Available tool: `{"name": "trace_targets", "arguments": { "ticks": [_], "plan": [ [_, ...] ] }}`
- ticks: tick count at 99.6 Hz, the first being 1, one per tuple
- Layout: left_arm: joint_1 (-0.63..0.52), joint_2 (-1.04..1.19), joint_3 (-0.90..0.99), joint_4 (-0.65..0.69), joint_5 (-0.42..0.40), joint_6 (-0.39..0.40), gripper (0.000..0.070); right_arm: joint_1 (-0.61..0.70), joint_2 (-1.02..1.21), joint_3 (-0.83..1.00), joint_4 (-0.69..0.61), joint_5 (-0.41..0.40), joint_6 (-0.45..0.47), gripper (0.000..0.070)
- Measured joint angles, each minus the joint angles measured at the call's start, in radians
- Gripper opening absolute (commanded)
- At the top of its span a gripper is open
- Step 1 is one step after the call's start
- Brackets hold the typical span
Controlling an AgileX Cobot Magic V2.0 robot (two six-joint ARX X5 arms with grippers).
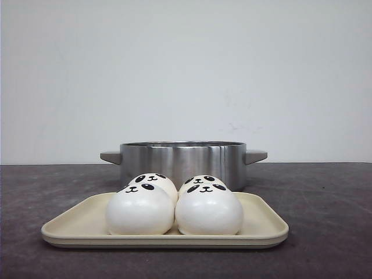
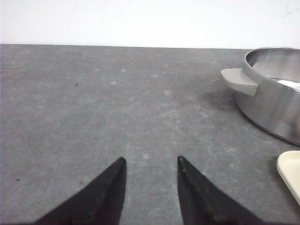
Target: Steam buns
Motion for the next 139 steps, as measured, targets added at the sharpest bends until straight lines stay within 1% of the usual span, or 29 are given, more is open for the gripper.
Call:
{"name": "trace_targets", "arguments": {
  "ticks": [122, 132, 139],
  "plan": [
    [0.0, 0.0, 0.0, 0.0, 0.0, 0.0, 0.0174, 0.0, 0.0, 0.0, 0.0, 0.0, 0.0, 0.0028],
    [0.0, 0.0, 0.0, 0.0, 0.0, 0.0, 0.0174, 0.0, 0.0, 0.0, 0.0, -0.001, 0.014, 0.0028],
    [0.0, 0.0, 0.0, 0.0, 0.0, 0.0, 0.0174, 0.0, 0.0, 0.0, 0.0, -0.004, 0.047, 0.0028]
  ]
}}
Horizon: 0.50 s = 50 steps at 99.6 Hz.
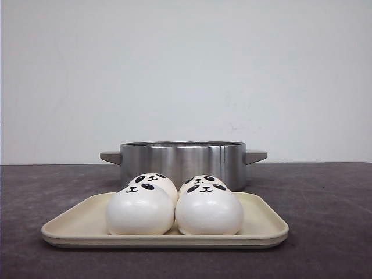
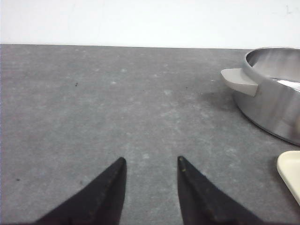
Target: Steam buns
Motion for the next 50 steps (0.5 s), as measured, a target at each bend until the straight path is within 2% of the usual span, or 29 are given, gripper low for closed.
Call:
{"name": "trace_targets", "arguments": {
  "ticks": [10, 19, 28, 36, 42, 50],
  "plan": [
    [0.0, 0.0, 0.0, 0.001, 0.0, 0.0, 0.0175, 0.0, 0.0, 0.0, 0.023, -0.014, 0.085, 0.0026],
    [0.0, 0.0, 0.0, 0.022, 0.006, -0.028, 0.0173, 0.0, 0.0, -0.001, 0.109, -0.051, 0.19, 0.0006],
    [0.0, 0.0, 0.005, 0.046, 0.016, -0.12, 0.016, 0.0, 0.0, -0.001, 0.25, -0.075, 0.295, 0.0005],
    [0.0, 0.0, 0.021, 0.055, 0.016, -0.223, 0.0, 0.0, 0.0, 0.002, 0.37, -0.086, 0.365, 0.0005],
    [0.0, 0.001, 0.043, 0.079, 0.04, -0.294, 0.0012, 0.0, 0.0, 0.033, 0.391, -0.101, 0.402, 0.0005],
    [0.0, 0.016, 0.113, 0.063, 0.099, -0.334, 0.0012, 0.0, 0.002, 0.121, 0.323, -0.117, 0.421, 0.0004]
  ]
}}
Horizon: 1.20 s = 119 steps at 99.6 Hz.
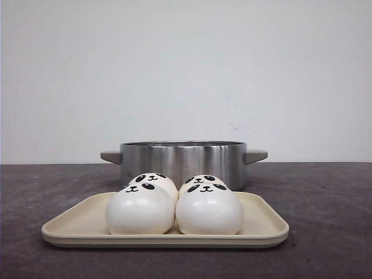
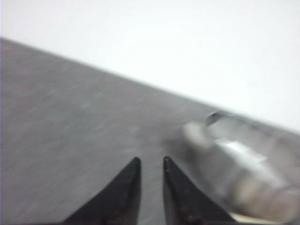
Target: Steam buns
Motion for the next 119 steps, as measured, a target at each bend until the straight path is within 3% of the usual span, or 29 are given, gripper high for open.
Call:
{"name": "trace_targets", "arguments": {
  "ticks": [13, 29, 51, 55, 59, 65, 70, 72, 74, 79, 88, 108, 119],
  "plan": [
    [-0.016, 0.079, 0.142, -0.05, 0.044, -0.003, 0.0012, 0.0, 0.044, 0.212, -0.193, -0.008, -0.028, 0.0005],
    [-0.058, 0.23, 0.345, -0.127, 0.046, 0.033, 0.0012, 0.0, 0.174, 0.484, -0.381, -0.01, -0.154, 0.0005],
    [-0.076, 0.463, 0.701, -0.202, 0.07, 0.162, 0.0017, 0.0, 0.302, 0.725, -0.319, -0.092, -0.214, 0.0006],
    [-0.076, 0.497, 0.755, -0.207, 0.071, 0.173, 0.0049, 0.0, 0.315, 0.743, -0.296, -0.109, -0.209, 0.0006],
    [-0.076, 0.525, 0.8, -0.21, 0.074, 0.179, 0.0143, 0.0, 0.327, 0.756, -0.279, -0.13, -0.197, 0.0012],
    [-0.076, 0.558, 0.849, -0.224, 0.089, 0.182, 0.0396, 0.0, 0.339, 0.759, -0.268, -0.157, -0.178, 0.0104],
    [-0.076, 0.575, 0.873, -0.24, 0.11, 0.185, 0.061, 0.0, 0.348, 0.758, -0.272, -0.177, -0.164, 0.0274],
    [-0.076, 0.579, 0.878, -0.248, 0.121, 0.185, 0.0665, 0.0, 0.351, 0.758, -0.275, -0.185, -0.16, 0.0367],
    [-0.076, 0.582, 0.881, -0.254, 0.13, 0.185, 0.07, 0.0, 0.355, 0.758, -0.279, -0.196, -0.155, 0.0418],
    [-0.076, 0.584, 0.881, -0.277, 0.153, 0.185, 0.07, 0.0, 0.364, 0.758, -0.29, -0.215, -0.148, 0.0559],
    [-0.077, 0.585, 0.881, -0.336, 0.168, 0.189, 0.07, 0.0, 0.377, 0.758, -0.311, -0.258, -0.126, 0.07],
    [-0.109, 0.581, 0.881, -0.413, 0.171, 0.186, 0.07, 0.002, 0.455, 0.758, -0.259, -0.346, -0.031, 0.07],
    [-0.143, 0.582, 0.881, -0.41, 0.172, 0.171, 0.07, 0.02, 0.521, 0.759, -0.245, -0.348, -0.014, 0.07]
  ]
}}
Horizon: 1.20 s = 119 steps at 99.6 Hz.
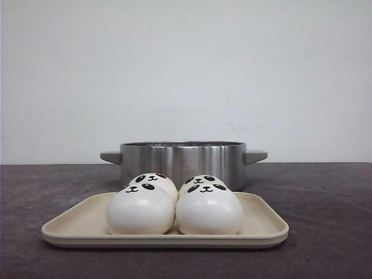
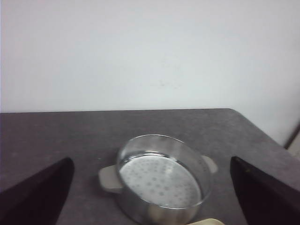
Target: Steam buns
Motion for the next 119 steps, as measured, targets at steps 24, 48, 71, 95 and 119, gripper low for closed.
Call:
{"name": "trace_targets", "arguments": {
  "ticks": [24, 48, 71, 95, 119],
  "plan": [
    [-0.058, 0.006, 0.0, -0.026, 0.001, -0.006, 0.07, 0.211, 0.218, 0.029, -0.126, 0.122, -0.061, 0.07],
    [-0.113, 0.008, 0.0, -0.026, 0.001, -0.013, 0.07, 0.576, 0.481, 0.163, -0.481, 0.482, -0.149, 0.07],
    [-0.137, 0.008, 0.0, -0.026, 0.001, 0.006, 0.07, 0.718, 0.766, 0.314, -0.662, 0.49, -0.113, 0.07],
    [-0.16, 0.008, 0.0, -0.033, 0.001, 0.007, 0.07, 0.736, 0.977, 0.335, -0.692, 0.488, -0.081, 0.0573],
    [-0.174, 0.008, 0.0, -0.038, 0.001, 0.007, 0.07, 0.724, 1.133, 0.335, -0.636, 0.522, -0.079, 0.0574]
  ]
}}
